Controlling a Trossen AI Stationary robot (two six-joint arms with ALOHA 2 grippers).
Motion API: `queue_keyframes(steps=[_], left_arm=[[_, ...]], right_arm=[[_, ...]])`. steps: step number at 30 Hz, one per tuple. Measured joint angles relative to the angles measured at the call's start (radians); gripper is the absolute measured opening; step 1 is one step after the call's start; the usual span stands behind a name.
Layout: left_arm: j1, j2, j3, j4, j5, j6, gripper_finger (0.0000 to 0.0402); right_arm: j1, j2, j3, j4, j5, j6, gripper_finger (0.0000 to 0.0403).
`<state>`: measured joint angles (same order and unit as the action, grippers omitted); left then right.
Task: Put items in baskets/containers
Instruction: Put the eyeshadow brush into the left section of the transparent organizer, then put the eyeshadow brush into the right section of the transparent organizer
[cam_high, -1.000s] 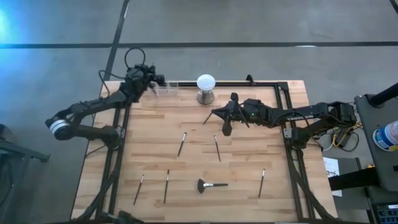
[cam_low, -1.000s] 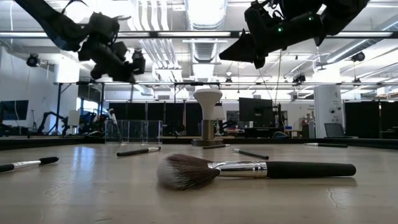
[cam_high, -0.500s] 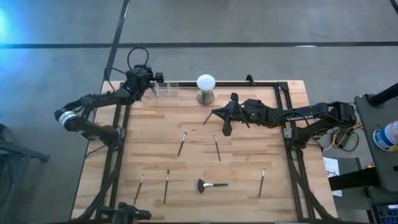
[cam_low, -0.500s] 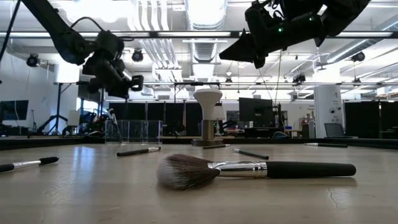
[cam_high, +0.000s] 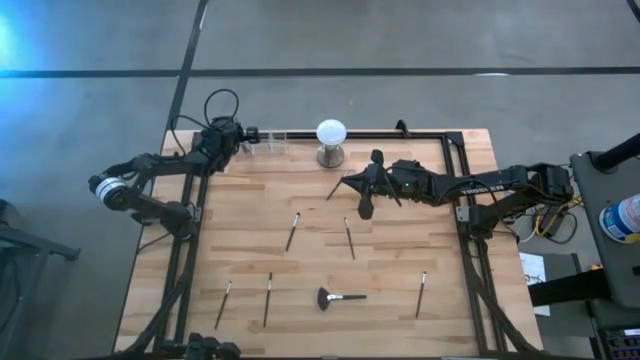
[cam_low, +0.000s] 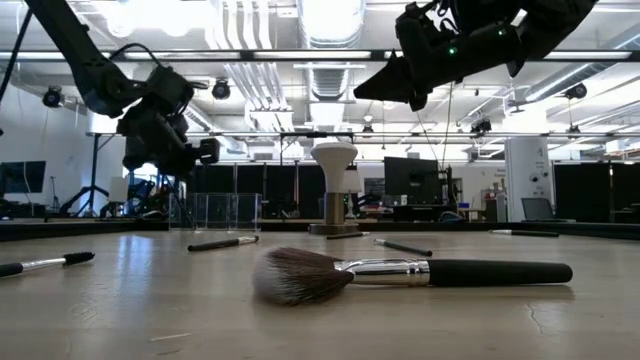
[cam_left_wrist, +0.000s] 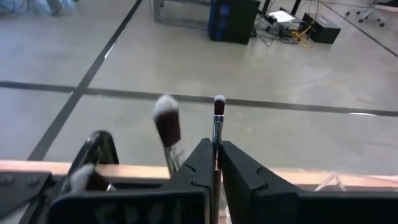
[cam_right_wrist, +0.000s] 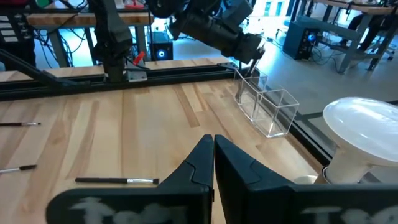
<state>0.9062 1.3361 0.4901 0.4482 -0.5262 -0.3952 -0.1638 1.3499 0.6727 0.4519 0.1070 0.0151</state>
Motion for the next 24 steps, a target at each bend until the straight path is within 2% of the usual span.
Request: queue_keyframes(steps=[12,20,24], left_arm=[[0.0,-0.003,0.007,0.004,0.004,-0.023,0.0054],[0.0,-0.076,0.008,-0.003,0.018,0.021,0.0084],[0.0,-0.146,0.008,0.0,0.112,0.081,0.0079]], right_arm=[[0.0,0.0,0.0,0.0,0.0,0.0,0.0008],[0.0,0.0,0.0,-0.001,-0.001,0.002,0.0008],[0.0,0.0,0.0,-0.006,-0.001,0.008,0.0008]])
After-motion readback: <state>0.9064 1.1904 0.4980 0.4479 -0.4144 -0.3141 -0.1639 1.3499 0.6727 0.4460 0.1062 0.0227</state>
